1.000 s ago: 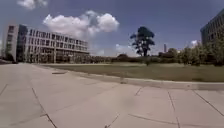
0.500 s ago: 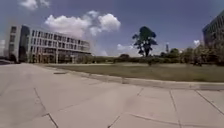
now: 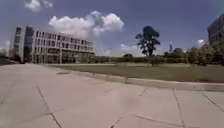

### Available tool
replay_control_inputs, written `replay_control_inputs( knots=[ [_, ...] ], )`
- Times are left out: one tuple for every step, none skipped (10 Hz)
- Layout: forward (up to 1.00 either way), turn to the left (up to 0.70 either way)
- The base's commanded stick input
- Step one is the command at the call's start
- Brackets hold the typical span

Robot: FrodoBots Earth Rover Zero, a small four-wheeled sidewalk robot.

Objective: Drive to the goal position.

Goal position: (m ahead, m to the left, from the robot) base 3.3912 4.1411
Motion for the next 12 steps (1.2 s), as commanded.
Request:
replay_control_inputs(
  knots=[
    [0.0,0.7],
    [0.0,0.7],
    [0.0,0.7],
    [0.0,0.7],
    [0.0,0.7],
    [0.0,0.7],
    [0.0,0.7],
    [0.0,0.7],
    [0.0,0.7],
    [0.0,0.7],
    [0.0,0.7],
    [0.0,0.7]
  ],
)
